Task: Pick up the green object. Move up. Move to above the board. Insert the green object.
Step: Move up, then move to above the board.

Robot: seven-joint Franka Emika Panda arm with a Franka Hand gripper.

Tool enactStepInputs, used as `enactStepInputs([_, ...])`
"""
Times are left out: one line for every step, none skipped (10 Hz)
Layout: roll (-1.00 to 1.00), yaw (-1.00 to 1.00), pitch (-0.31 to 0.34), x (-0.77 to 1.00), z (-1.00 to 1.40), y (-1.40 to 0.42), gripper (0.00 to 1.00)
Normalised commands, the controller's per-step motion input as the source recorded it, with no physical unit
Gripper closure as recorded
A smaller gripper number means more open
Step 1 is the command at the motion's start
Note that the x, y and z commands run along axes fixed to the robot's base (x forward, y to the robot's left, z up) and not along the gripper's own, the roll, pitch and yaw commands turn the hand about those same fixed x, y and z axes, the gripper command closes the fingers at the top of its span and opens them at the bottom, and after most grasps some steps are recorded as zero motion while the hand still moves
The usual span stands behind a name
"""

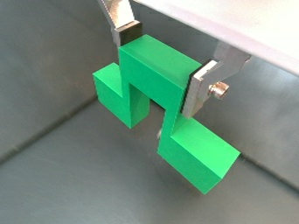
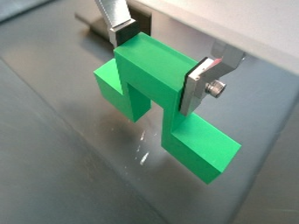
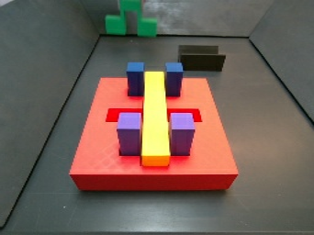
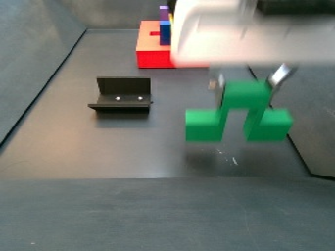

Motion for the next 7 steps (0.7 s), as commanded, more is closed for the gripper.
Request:
enactStepInputs([0.08,0.00,0.010,-0.09,0.34,-0.04,1.00])
enactStepInputs([0.00,0.00,0.000,0.00,1.40,0.00,1.00])
enactStepInputs([-0.05,0.00,0.012,0.01,1.40,0.01,1.00])
enactStepInputs([-0.04,0.00,0.039,-0.04,1.40,0.01,1.00])
enactStepInputs([0.01,0.01,0.009,0.00,1.40,0.01,1.00])
enactStepInputs([0.00,0.00,0.067,0.05,0.79,0.01,1.00])
enactStepInputs([0.00,0.00,0.083,0.05,0.55,0.01,1.00])
